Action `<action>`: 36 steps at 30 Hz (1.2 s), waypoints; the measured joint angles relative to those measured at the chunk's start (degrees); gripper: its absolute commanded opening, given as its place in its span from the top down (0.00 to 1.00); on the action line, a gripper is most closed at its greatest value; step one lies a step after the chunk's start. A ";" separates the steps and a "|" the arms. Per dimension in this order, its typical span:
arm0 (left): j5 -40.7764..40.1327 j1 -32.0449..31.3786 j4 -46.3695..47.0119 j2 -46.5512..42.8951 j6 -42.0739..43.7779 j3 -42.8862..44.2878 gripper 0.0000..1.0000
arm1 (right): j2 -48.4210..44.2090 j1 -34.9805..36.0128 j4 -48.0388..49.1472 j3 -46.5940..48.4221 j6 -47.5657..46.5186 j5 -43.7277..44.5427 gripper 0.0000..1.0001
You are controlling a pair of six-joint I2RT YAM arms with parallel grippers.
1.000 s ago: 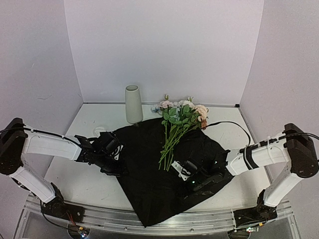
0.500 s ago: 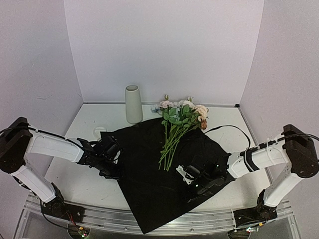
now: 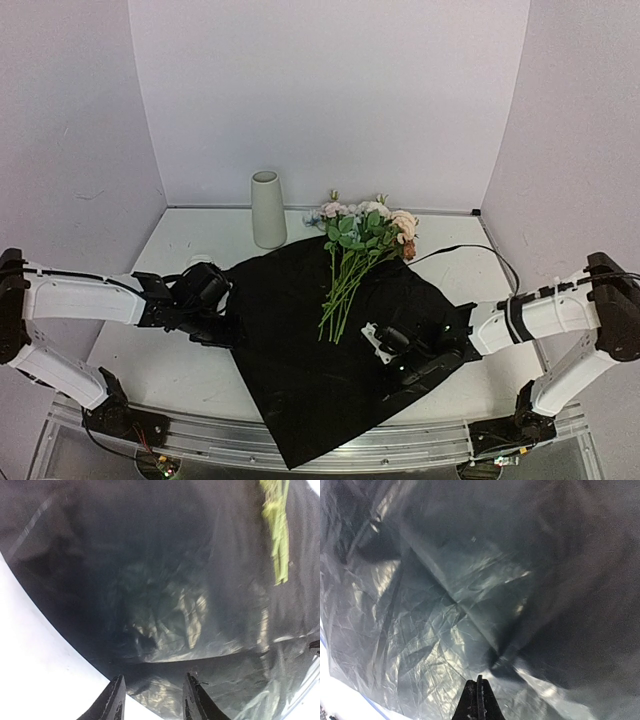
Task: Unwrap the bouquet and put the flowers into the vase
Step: Unfold the wrapping paper at the center of the board.
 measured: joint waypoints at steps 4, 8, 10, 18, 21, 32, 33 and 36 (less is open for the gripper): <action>-1.92 0.00 0.01 -1.93 0.80 2.10 0.56 | -2.71 0.00 -2.08 1.75 -0.42 3.08 0.99; -2.83 0.00 0.01 -2.36 1.23 3.93 0.55 | -4.57 0.00 -2.88 3.62 -0.95 5.56 0.98; -1.91 0.02 0.03 -2.30 1.61 4.68 0.55 | -4.91 -0.02 -3.18 4.34 -1.27 6.23 0.98; 7.81 -1.80 0.11 1.11 3.32 5.73 0.57 | -3.42 0.00 -3.23 6.12 -2.70 3.03 0.99; 10.03 -4.16 0.10 2.59 3.54 5.77 0.58 | -1.29 0.00 -1.59 6.84 -2.88 0.62 1.00; 12.19 -10.14 0.12 9.73 2.76 5.85 0.60 | 6.81 0.00 4.36 8.11 -2.81 -5.40 1.00; 12.13 -10.14 0.12 10.00 2.57 5.85 0.60 | 7.07 0.00 4.67 8.11 -2.81 -5.50 1.00; 12.01 -10.14 0.12 10.78 2.31 5.85 0.60 | 7.79 0.00 5.57 8.11 -2.75 -5.68 1.00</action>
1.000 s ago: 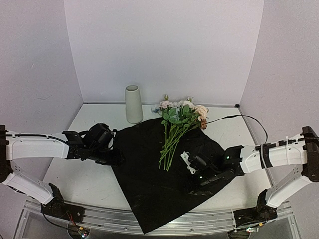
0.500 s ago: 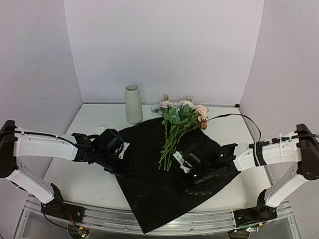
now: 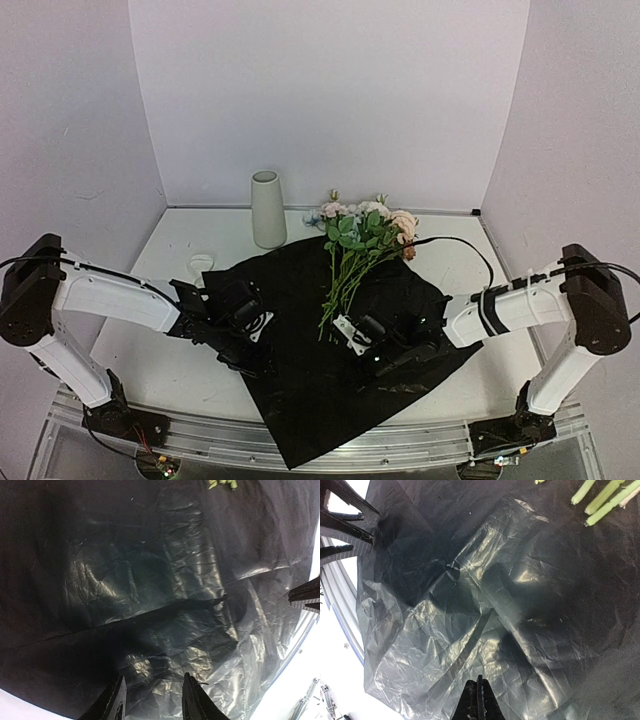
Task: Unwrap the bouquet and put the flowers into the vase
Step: Unfold the wrapping paper at the center of the board.
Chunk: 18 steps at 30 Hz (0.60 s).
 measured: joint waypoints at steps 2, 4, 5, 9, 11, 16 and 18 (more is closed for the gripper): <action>0.00 0.00 -0.01 0.70 -0.04 0.00 0.60 | 0.68 0.00 0.47 -0.02 0.10 -0.02 1.00; -0.04 -0.09 0.00 1.47 -0.04 0.00 0.60 | 1.60 0.00 0.79 -0.10 0.16 -0.02 1.00; -0.06 -0.10 -0.01 1.76 -0.04 0.00 0.60 | 2.04 0.00 0.94 -0.27 0.18 0.00 1.00; -0.43 -0.24 0.02 2.44 -0.04 -0.15 0.60 | 3.47 0.00 0.93 -1.26 0.40 0.06 1.00; -0.80 -0.34 -0.13 2.45 -0.04 -0.39 0.60 | 3.58 -0.01 1.08 -1.71 0.50 0.14 1.00; -2.68 -0.59 -2.35 2.46 -0.06 -0.42 0.60 | 3.48 0.00 1.13 -1.79 0.53 0.85 1.00; -3.73 -0.59 -3.54 2.46 -0.14 -0.05 0.60 | 3.07 0.03 0.45 -1.79 0.53 2.24 1.00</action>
